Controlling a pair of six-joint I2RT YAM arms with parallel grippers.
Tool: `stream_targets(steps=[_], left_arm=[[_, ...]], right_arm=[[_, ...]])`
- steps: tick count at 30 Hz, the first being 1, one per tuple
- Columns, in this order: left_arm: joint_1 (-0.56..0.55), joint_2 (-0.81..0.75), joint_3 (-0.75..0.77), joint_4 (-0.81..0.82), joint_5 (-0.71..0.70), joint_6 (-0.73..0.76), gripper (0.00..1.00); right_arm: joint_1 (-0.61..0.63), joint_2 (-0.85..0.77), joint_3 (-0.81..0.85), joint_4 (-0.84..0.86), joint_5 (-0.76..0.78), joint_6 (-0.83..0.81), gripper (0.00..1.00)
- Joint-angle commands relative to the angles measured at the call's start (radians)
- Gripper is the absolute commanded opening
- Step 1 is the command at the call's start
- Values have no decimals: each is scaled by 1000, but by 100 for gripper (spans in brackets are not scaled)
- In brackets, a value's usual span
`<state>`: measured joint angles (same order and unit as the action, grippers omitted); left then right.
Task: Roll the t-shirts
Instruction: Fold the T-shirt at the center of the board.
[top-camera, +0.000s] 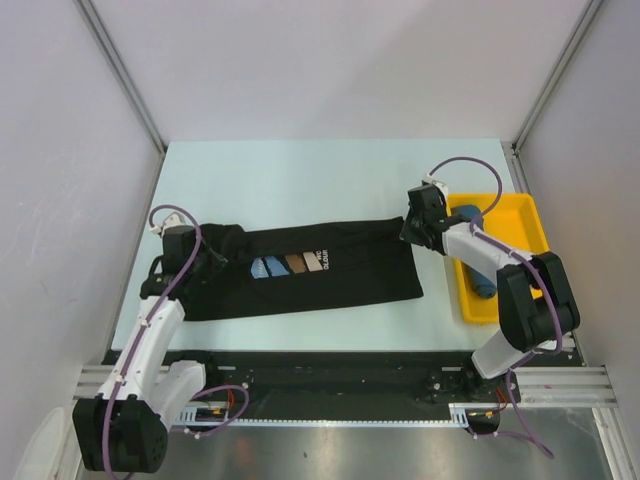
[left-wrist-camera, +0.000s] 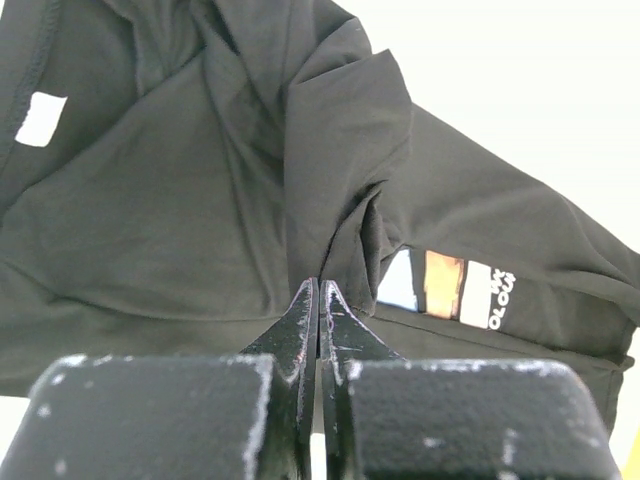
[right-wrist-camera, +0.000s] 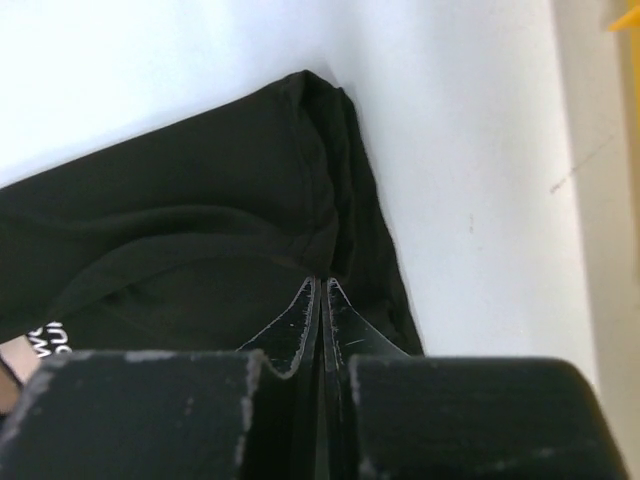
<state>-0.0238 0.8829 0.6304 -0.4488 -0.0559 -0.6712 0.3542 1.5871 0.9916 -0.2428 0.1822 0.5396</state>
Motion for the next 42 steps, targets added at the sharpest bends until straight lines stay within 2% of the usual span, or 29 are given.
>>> stream_targets(steps=[1,8,9,10,13,17,25,32,40,42], left_arm=[[19,-19,12,-27,-2,21,0],[21,-25,-26,-25,30,9,0],[21,-24,-31,-22,31,9,0],[21,-25,-32,-24,40,9,0],[21,-27,-40,-19,47,10,0],[21,-28,-46,-10,47,12,0],[21,-27,-51,-1,70,16,0],[21,-24,-49,-2,68,16,0],[21,-24,-46,-5,64,19,0],[21,-22,-41,-7,64,19,0]], right_arm=[[-11,-36,-19,-30,73,-35,4],[-57,-50,-67,-10,19,-18,9],[-66,-53,-70,-10,7,-15,11],[-69,-56,-74,-10,-3,-1,19],[-87,-84,-93,-3,-59,26,33],[-129,-111,-128,36,-168,91,42],[-141,-6,-130,132,-286,171,42],[-139,30,-130,135,-267,181,38],[-141,36,-130,146,-250,177,27],[-139,36,-130,146,-245,174,18]])
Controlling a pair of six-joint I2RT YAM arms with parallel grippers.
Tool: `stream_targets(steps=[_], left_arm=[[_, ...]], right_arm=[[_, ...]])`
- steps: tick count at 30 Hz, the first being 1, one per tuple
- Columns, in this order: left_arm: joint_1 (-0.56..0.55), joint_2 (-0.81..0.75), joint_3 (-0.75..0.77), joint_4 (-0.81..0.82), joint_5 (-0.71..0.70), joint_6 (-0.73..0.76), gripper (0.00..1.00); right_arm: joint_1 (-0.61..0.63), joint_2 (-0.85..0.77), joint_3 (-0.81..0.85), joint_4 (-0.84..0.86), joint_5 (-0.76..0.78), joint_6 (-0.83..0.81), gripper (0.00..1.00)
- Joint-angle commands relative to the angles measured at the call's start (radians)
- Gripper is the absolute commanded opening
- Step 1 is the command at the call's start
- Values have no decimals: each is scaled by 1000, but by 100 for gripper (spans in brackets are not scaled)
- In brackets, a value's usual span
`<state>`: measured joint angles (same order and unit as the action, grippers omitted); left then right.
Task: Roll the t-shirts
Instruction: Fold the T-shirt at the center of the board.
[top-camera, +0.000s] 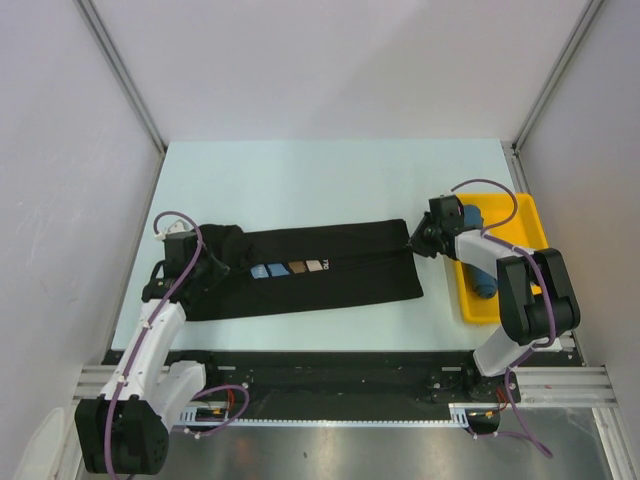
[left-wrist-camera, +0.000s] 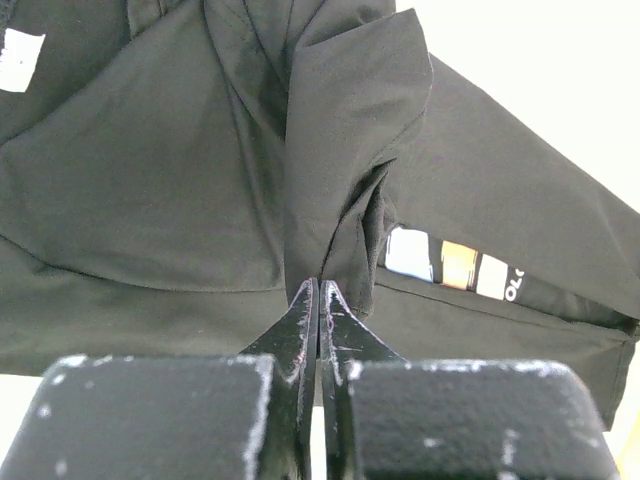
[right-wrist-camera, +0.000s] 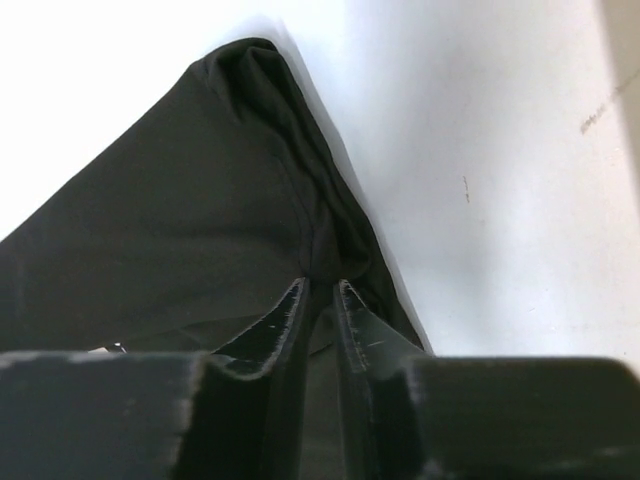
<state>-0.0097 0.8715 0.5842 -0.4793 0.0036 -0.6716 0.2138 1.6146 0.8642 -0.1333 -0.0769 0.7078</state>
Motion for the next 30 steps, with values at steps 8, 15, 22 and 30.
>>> stream_targets(steps=[8,15,22,30], left_arm=[[37,-43,48,-31,-39,24,0],[47,-121,49,-97,-47,-13,0],[48,-184,-10,-148,-44,-103,0],[47,-164,-119,-78,22,-154,7]], right_arm=[[2,-38,51,-38,117,-97,5],[16,-84,73,-88,200,-156,3],[52,-73,75,-111,218,-168,3],[75,-38,75,-126,227,-168,11]])
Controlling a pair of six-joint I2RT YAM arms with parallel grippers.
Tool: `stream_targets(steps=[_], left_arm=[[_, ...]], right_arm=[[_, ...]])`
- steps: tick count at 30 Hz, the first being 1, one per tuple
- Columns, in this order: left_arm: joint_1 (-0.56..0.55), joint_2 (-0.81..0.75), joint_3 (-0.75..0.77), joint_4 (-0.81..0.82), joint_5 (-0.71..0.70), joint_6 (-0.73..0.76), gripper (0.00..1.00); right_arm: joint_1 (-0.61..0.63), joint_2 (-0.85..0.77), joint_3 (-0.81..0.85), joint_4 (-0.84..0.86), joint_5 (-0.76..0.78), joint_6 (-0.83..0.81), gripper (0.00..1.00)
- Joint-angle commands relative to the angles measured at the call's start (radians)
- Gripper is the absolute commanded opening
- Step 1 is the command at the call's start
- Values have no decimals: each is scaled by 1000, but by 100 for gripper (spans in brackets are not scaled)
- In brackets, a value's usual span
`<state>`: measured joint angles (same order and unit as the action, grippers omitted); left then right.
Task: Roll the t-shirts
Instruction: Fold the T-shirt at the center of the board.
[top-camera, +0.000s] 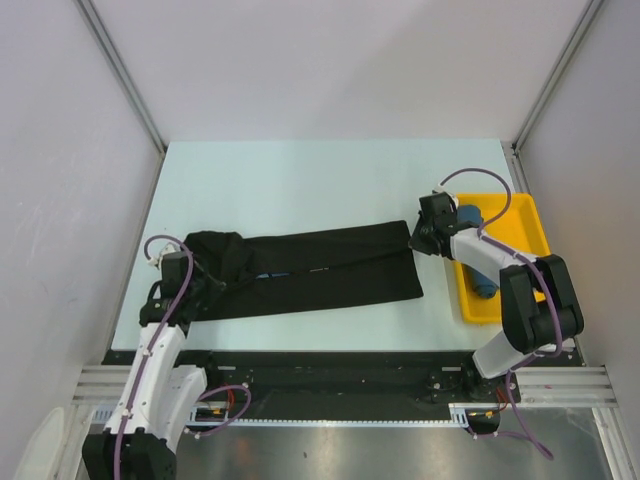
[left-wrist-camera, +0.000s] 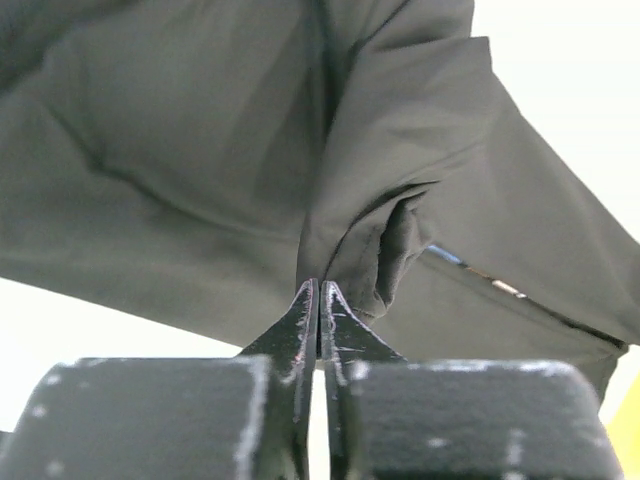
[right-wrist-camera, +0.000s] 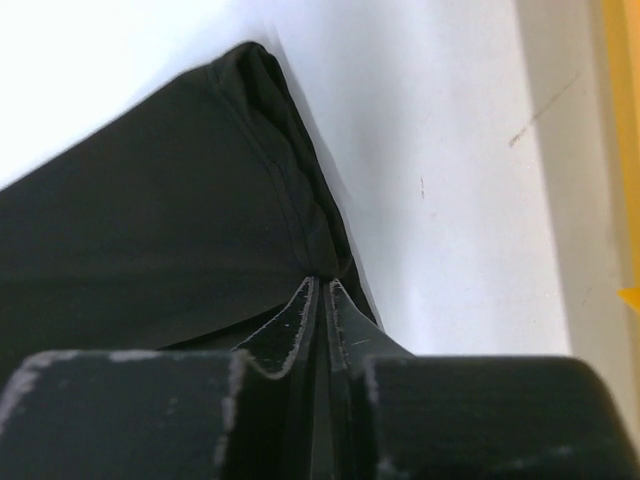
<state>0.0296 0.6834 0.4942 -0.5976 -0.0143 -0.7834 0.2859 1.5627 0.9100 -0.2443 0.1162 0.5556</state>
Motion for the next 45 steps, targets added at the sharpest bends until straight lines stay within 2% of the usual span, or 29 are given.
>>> stream_targets(steps=[1,2,3,4,5,6,7,10,12,17,20,23,24,30,38,41,44,45], left_arm=[[9,31,-25,41,49,-36,12],[10,39,-22,39,48,-31,26],[10,39,-5,35,47,-24,33],[10,35,6,33,37,-8,41],[10,30,18,32,30,2,52],[10,21,45,33,24,12,55],[12,19,62,39,16,33,57],[10,44,118,85,16,62,59],[10,77,154,119,-36,52,56],[1,299,268,214,-56,79,47],[-33,454,383,197,-87,159,47],[-121,582,512,110,-160,232,49],[-140,600,515,104,-205,249,50],[-195,660,481,94,-239,253,56],[-218,728,425,81,-256,181,52],[-218,749,428,65,-266,158,43],[-217,743,429,39,-311,124,21],[-215,723,428,10,-325,118,9]], right_arm=[[1,13,29,-15,27,-19,15],[1,1,29,-18,23,-22,18],[1,-9,29,-23,23,-23,22],[-1,-21,29,-26,26,-25,30],[-2,-45,29,-30,27,-35,33],[-8,-61,29,-32,27,-37,36],[-13,-72,29,-27,17,-43,46],[-34,-69,35,37,-56,-78,63],[-40,-23,65,80,-102,-101,65],[-13,36,105,168,-179,-103,62],[33,53,131,215,-213,-86,61],[77,92,176,220,-214,-86,61],[82,103,182,223,-231,-80,60],[159,181,236,269,-268,-56,61],[257,272,312,296,-289,-17,60],[277,292,328,304,-306,-3,59],[305,304,339,300,-309,1,58],[318,306,342,300,-312,3,58]])
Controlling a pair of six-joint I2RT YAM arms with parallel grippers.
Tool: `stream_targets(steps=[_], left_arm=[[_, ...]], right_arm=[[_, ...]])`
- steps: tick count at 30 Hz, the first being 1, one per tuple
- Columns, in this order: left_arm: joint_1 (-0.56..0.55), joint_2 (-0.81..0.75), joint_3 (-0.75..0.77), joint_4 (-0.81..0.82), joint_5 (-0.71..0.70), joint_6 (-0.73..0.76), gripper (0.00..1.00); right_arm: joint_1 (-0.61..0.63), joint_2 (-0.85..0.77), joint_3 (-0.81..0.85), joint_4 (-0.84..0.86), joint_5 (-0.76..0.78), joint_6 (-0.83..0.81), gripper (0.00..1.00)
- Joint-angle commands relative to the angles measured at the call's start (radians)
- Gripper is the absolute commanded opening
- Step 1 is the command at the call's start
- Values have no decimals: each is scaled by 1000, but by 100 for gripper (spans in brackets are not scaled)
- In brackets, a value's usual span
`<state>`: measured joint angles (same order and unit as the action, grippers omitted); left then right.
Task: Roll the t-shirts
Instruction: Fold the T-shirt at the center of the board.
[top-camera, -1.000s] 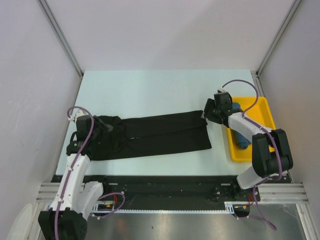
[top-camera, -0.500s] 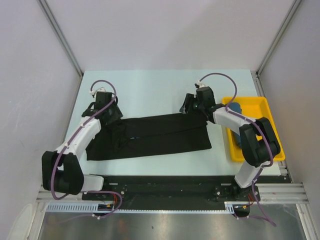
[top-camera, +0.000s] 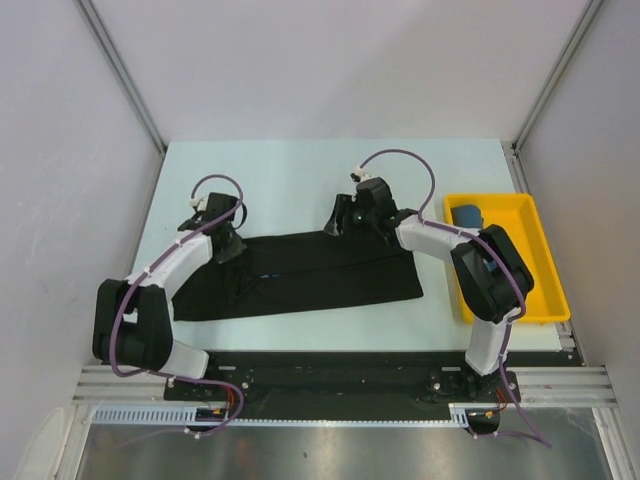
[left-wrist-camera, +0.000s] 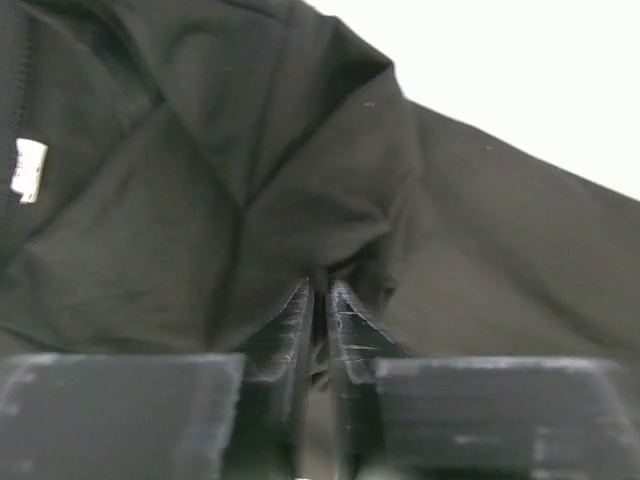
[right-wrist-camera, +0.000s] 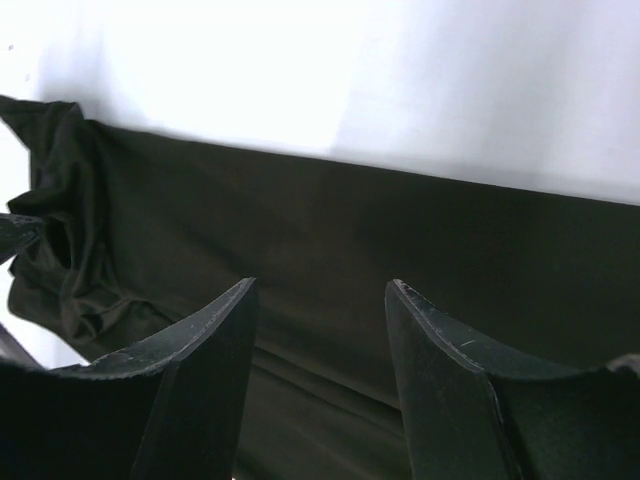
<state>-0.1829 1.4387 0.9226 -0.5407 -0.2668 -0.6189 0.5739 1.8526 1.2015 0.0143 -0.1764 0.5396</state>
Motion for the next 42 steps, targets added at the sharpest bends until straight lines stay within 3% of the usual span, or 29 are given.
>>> stream_targets(steps=[1,4,13,23,26,33,37,42], left_arm=[[-3,-44,-1,-60,-110,-65,6],[31,-132,-34,-111,-129,-106,0],[151,-398,-215,-148,-37,-228,0],[180,-393,-226,-173,-38,-186,0],[217,-388,-217,-162,-28,-156,1],[224,-376,-205,-143,-2,-107,1],[227,-379,-211,-136,12,-97,1],[230,-382,-203,-137,18,-90,1]], right_arm=[[35,16,50,41,-18,19,58],[64,19,50,41,-24,23,58],[214,57,50,159,-124,132,55],[461,108,81,256,-55,164,51],[515,126,93,279,-6,163,51],[647,212,168,279,328,45,52],[682,266,230,259,426,31,52],[708,349,369,119,521,29,48]])
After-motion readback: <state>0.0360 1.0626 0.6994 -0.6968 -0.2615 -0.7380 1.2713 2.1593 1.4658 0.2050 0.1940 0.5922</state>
